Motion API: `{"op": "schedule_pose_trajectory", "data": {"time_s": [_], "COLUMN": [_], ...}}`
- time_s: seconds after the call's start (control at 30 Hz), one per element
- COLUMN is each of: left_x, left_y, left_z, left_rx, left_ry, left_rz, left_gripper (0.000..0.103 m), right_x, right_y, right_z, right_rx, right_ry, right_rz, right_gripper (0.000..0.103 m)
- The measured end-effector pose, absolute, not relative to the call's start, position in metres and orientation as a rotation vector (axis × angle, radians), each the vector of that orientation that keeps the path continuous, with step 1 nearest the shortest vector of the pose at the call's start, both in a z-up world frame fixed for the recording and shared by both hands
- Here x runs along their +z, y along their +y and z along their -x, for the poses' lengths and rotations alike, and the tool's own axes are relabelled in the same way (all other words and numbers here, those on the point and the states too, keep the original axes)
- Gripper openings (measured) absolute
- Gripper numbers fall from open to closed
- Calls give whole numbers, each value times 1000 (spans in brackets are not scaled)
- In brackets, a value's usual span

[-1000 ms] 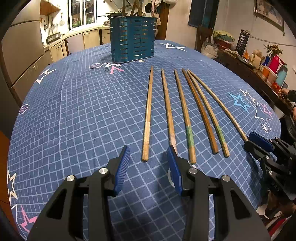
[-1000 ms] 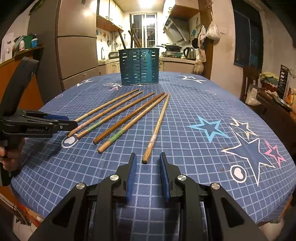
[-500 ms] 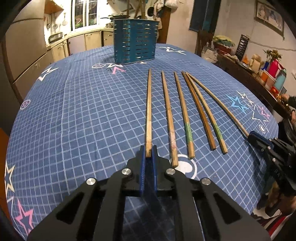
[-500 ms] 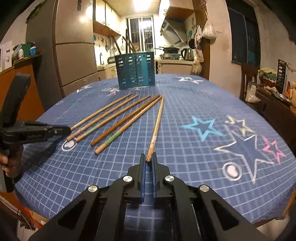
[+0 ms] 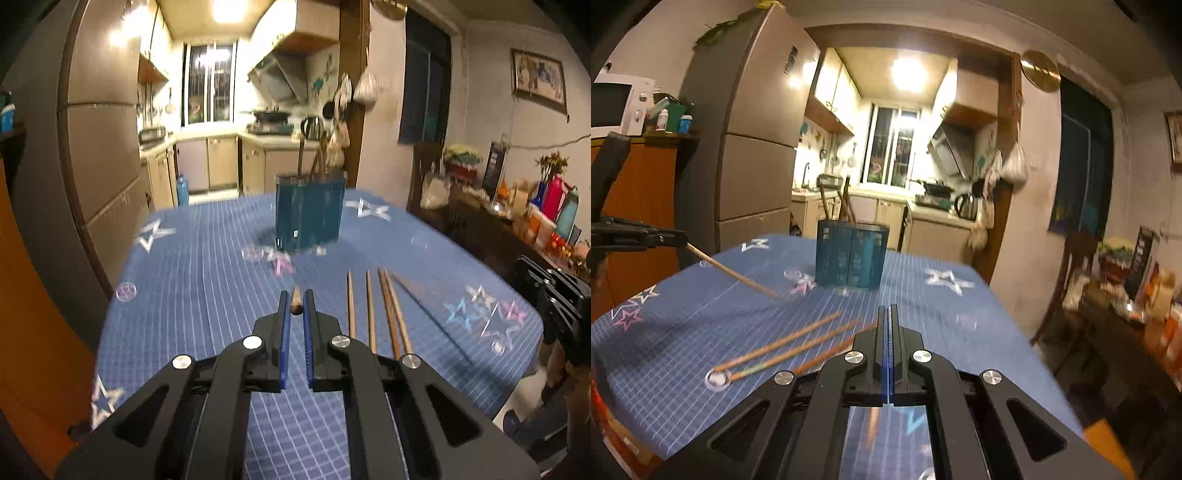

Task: Organize utensils
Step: 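Lift the held chopsticks and carry them toward the teal holder with both tools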

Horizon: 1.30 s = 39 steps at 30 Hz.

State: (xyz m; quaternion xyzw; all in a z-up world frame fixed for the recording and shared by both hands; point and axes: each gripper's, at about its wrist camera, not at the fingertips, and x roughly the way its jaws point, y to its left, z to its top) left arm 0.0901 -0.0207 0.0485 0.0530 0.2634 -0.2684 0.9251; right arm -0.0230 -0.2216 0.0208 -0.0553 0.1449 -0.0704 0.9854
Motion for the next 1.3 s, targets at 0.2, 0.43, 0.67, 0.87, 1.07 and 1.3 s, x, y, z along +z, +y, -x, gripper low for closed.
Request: {"op": "schedule_pose_trajectory", "data": {"time_s": [0.2,0.43,0.67,0.87,1.07,1.3], "left_x": [71,58,49,50,53,76], "left_y": [-26,-23,-25,-26,-27,-31], "left_z": [-94,-94,-100,-100,-100,-98], "left_rx": [-530,-537,-537,-541,-541,-551], "left_ry": [485,514,538,537,536,481], "left_rz": [-112,-96,-93,-95,-99,-108], "left_gripper": [5,5,5,5,5,5], "right_x": [33,-30,-88,-99,-93,-26], "right_y": [-262,-225,-204,-210,-216,-233], "right_z": [-3,21,19,28,33,39], "right_rx": [-93,57,-48,-127,-123,-106], "right_ry": [329,556,662,587,558,412], "right_rz": [8,-39,-96,-143,-150,-44], "right_gripper": [1,21,34,9,8,7]}}
